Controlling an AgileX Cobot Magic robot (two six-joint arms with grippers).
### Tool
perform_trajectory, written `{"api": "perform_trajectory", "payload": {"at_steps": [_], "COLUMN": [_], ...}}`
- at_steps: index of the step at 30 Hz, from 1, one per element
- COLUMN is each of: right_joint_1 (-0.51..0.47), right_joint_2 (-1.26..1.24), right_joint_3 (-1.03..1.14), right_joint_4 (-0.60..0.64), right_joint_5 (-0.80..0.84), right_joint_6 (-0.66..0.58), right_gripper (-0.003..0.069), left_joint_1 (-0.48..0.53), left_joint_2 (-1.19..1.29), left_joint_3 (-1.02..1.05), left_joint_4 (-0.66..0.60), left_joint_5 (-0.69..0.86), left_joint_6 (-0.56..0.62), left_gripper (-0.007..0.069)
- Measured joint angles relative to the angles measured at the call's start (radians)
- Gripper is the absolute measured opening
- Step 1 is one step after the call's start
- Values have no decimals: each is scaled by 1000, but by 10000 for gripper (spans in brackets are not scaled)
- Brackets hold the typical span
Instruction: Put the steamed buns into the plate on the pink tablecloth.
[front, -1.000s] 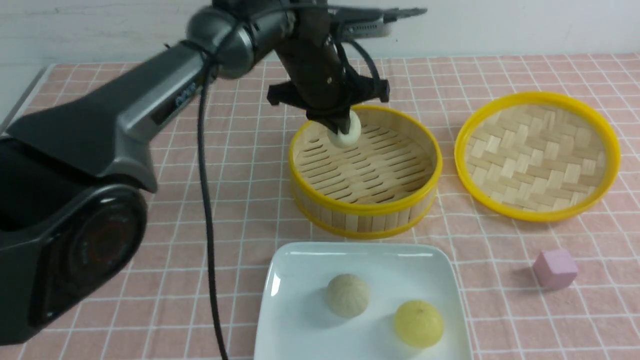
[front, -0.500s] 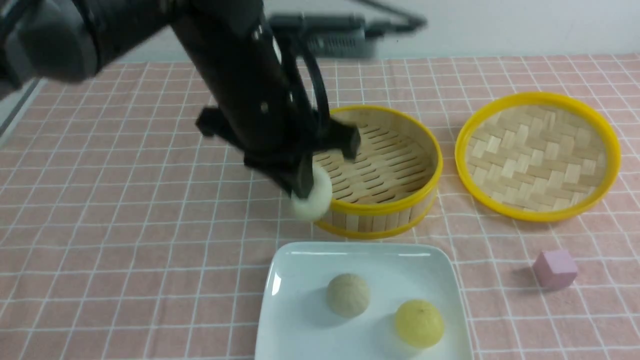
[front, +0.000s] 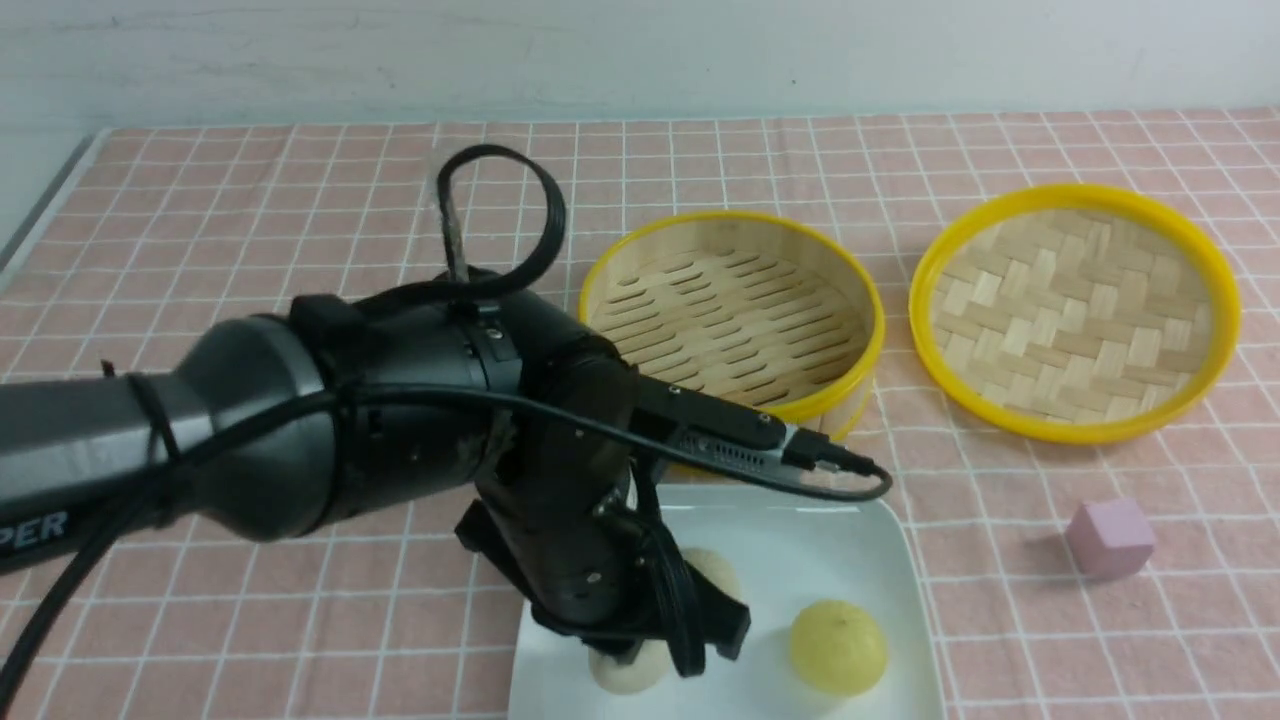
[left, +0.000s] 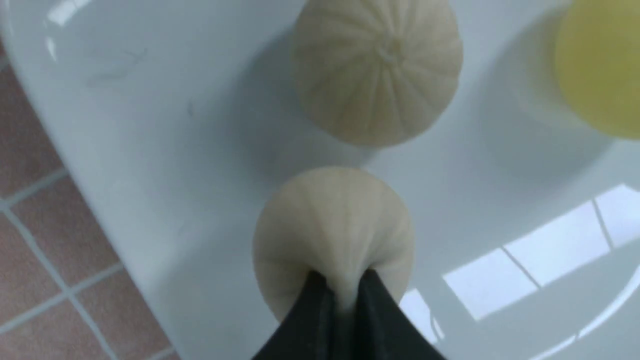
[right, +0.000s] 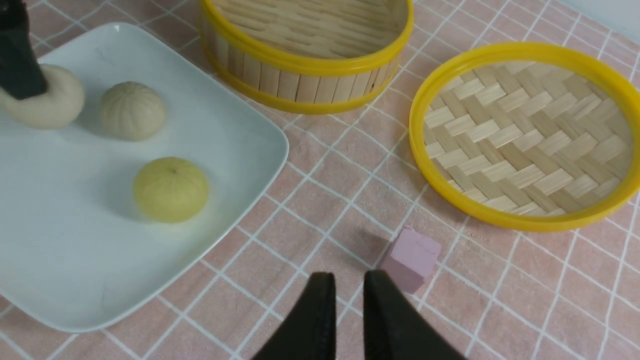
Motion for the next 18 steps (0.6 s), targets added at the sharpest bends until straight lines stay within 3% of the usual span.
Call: {"api": "perform_trajectory", "payload": {"at_steps": [5, 9, 14, 18], "right_joint_1": [0, 0, 0, 0], "right_joint_2": [0, 0, 0, -1], "right_joint_3": [0, -2, -78, -166], "right_joint_4": [-4, -11, 38, 102], "right_joint_5": [3, 28, 201, 361], "right_joint_6": [0, 0, 0, 0], "right_gripper": [118, 113, 36, -14], "left_joint_1": [0, 0, 0, 0], "left_joint_2": [28, 41, 41, 41], "left_joint_3": [1, 0, -74, -130], "left_joint_4": [29, 28, 36, 53], "left_joint_5": [-11, -12, 54, 111], "left_joint_6": [-1, -3, -3, -3], "left_gripper": [93, 210, 340, 383]}}
